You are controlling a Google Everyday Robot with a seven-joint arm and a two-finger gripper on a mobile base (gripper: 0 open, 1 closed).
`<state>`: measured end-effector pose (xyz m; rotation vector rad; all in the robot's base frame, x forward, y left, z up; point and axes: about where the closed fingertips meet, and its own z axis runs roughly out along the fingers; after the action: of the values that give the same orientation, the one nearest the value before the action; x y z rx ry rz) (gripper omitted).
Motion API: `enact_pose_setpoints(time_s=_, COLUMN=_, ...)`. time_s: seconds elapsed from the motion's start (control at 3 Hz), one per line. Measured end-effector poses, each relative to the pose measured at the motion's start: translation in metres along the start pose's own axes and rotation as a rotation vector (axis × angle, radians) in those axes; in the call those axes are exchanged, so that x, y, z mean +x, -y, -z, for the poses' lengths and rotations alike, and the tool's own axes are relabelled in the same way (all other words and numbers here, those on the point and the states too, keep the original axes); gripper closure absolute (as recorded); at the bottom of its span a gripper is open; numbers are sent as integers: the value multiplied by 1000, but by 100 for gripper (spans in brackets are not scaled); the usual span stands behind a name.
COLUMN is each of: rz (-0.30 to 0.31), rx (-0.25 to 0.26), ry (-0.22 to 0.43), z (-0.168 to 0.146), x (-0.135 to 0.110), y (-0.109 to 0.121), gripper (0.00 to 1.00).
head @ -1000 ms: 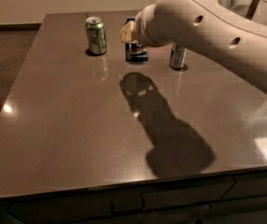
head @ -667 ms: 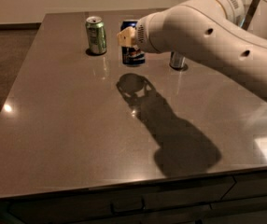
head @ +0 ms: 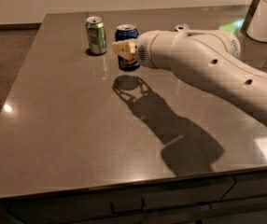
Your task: Place pepsi can upright
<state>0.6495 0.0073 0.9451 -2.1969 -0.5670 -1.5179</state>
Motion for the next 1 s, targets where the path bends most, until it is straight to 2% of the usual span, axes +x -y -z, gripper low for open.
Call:
enact_pose_setpoints(time_s=0.33, rz=41, rx=42, ry=-43, z=-6, x=-8, y=4, gripper=100)
enact_pose_setpoints(time_s=1.0, rz=25, rx=86, ry=-90, z=-9, x=-29, y=-1, gripper=100)
